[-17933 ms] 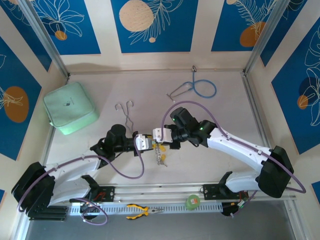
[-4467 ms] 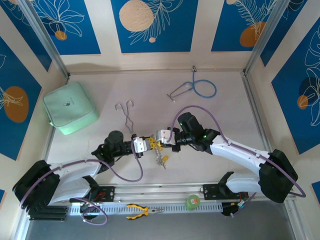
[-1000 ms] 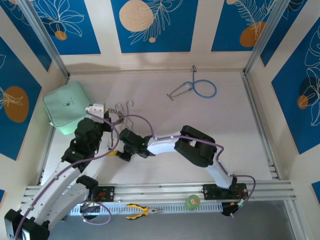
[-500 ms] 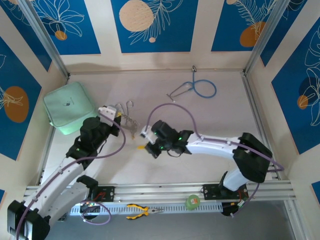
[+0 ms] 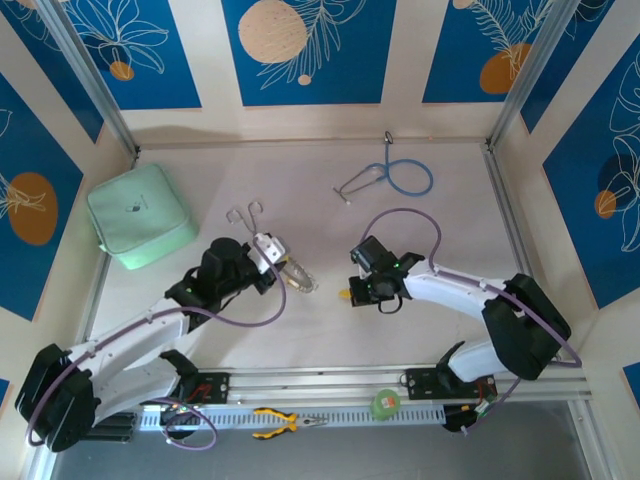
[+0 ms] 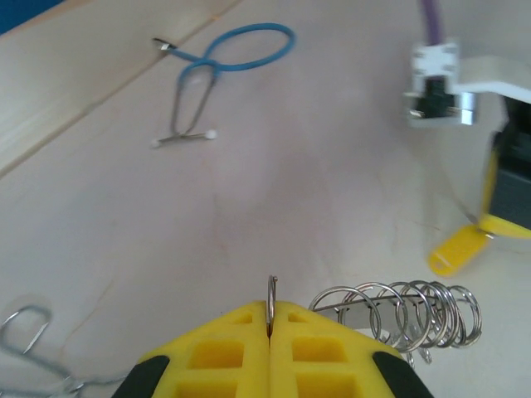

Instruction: Put the keys on the keyring

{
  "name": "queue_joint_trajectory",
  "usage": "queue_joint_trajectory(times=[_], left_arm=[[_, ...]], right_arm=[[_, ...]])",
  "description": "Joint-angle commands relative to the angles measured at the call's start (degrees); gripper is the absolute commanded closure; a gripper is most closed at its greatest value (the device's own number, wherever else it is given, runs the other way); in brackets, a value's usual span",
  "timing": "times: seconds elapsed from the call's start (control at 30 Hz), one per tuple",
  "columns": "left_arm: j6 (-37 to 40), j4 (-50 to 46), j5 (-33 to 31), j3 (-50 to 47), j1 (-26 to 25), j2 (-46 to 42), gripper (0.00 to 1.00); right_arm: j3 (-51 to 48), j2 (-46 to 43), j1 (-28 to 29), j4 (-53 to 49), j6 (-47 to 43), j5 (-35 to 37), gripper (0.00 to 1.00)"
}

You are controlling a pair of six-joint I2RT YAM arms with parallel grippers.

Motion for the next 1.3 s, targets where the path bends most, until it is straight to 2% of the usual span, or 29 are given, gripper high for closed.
queue_joint_trajectory(times=[0.0, 0.2, 0.33, 0.4, 0.6, 0.8, 1.07, 1.27], left_arm=[[4.18, 5.5, 6.56, -0.87, -1.71, 0.65, 1.0], [6.0, 7.54, 9.02, -2.28, -2.56, 2.39, 1.0], [6.7, 7.51, 8.76, -2.31, -2.66, 2.87, 1.0], [6.71, 7.96, 8.84, -2.45, -2.72, 2.96, 1.0], [6.87, 8.77, 8.75, -2.65, -2.74, 3.43, 1.0], [7.01, 8.65, 8.57, -2.81, -2.66, 3.0, 1.0], [7.28, 8.45, 8.14, -2.97, -2.67, 2.63, 1.0], [7.49, 8.54, 8.05, -2.99, -2.74, 2.68, 1.0]], right_arm=[[0.1, 2.48, -1.09, 0.13, 1.02, -2.49, 0.96], [1.57, 6.19, -2.13, -0.38, -0.3, -3.5, 0.84], [1.25, 5.11, -2.17, -0.38, -0.34, -3.98, 0.73], [0.87, 4.27, -2.15, -0.89, -0.06, -3.85, 0.71], [0.12, 3.15, -2.08, -2.44, 0.49, -3.31, 0.72], [0.78, 2.94, -1.82, -3.87, 1.04, -1.57, 0.83], [1.66, 3.37, -1.2, -5.25, 1.26, 0.18, 0.9], [2.2, 3.41, -0.76, -5.52, 1.13, 0.72, 0.9]])
